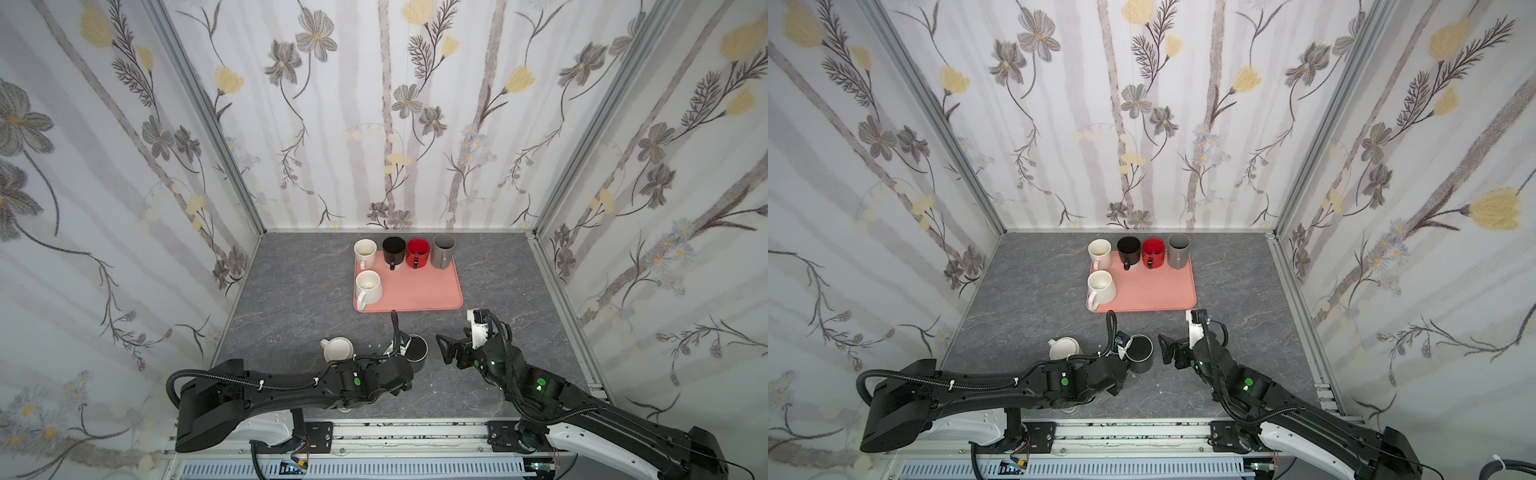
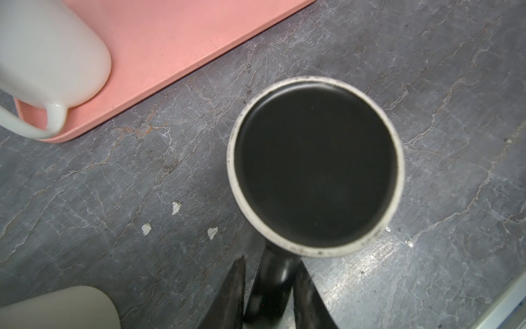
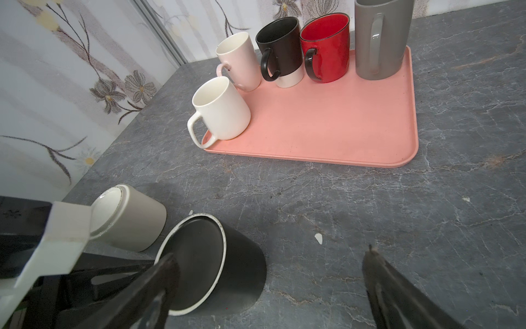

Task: Turn the mug right side up
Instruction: 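Close the left gripper on the black mug's handle and lift it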

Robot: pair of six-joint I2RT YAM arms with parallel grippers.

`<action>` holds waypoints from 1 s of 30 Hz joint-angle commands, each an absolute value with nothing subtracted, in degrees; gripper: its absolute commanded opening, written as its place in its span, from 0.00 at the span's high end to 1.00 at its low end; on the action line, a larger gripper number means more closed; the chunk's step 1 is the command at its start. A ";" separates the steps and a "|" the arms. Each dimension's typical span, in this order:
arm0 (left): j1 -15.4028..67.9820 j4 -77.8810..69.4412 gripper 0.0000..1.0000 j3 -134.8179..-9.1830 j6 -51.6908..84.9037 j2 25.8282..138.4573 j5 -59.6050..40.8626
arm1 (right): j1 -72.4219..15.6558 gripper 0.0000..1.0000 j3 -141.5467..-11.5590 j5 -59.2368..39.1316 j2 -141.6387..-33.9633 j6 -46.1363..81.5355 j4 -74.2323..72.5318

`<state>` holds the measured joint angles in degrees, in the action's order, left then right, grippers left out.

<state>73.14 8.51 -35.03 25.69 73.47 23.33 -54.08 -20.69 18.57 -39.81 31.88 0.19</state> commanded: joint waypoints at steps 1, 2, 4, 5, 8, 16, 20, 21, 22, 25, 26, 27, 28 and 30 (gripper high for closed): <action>73.12 5.11 0.76 -35.89 24.46 74.25 24.65 | -54.14 0.00 -20.79 18.93 -39.21 31.99 -1.68; 73.11 4.76 0.77 -35.99 24.27 74.64 24.61 | -54.14 0.00 -20.75 19.00 -38.91 31.95 -1.73; 73.13 4.15 0.80 -36.12 23.78 75.45 24.35 | -54.14 0.00 -20.74 19.38 -38.36 31.95 -1.67; 73.17 4.03 0.81 -36.31 23.58 75.94 24.48 | -54.06 0.01 -20.74 19.58 -38.01 31.97 -1.59; 73.14 4.18 0.78 -37.12 23.04 77.68 25.19 | -54.05 0.00 -20.68 19.60 -37.12 31.95 -1.50; 73.22 3.61 0.70 -37.88 21.52 81.14 27.48 | -54.05 0.00 -20.34 19.47 -36.35 32.82 -0.74; 73.20 2.54 0.79 -38.41 20.77 81.57 27.94 | -54.05 0.00 -20.38 19.26 -36.21 32.81 -0.52; 73.16 2.17 0.81 -38.41 20.51 81.48 27.86 | -54.05 0.00 -20.39 19.24 -36.21 32.87 -0.45; 73.21 1.71 0.83 -38.46 20.24 81.20 27.86 | -54.03 0.00 -20.32 19.09 -36.21 32.87 -0.47; 73.14 0.98 0.95 -38.60 19.61 80.71 28.21 | -54.05 0.01 -20.39 18.91 -36.22 32.79 -0.59; 73.19 0.67 0.99 -38.64 19.39 80.43 28.33 | -54.05 0.00 -20.39 18.66 -36.08 32.63 -0.81; 73.21 0.39 1.00 -38.63 19.27 80.18 28.34 | -54.05 0.00 -20.26 18.51 -35.89 32.60 -1.14; 73.16 0.02 1.00 -38.52 19.25 79.86 28.55 | -54.05 0.01 -20.06 18.03 -35.57 32.35 -1.56; 73.19 -0.75 1.00 -38.43 19.12 79.15 28.72 | -54.05 0.00 -19.78 17.48 -34.71 32.05 -2.65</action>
<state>73.30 4.01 -37.91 19.64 80.23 26.33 -54.04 -20.05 18.33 -35.46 32.51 0.19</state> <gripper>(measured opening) 0.131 0.995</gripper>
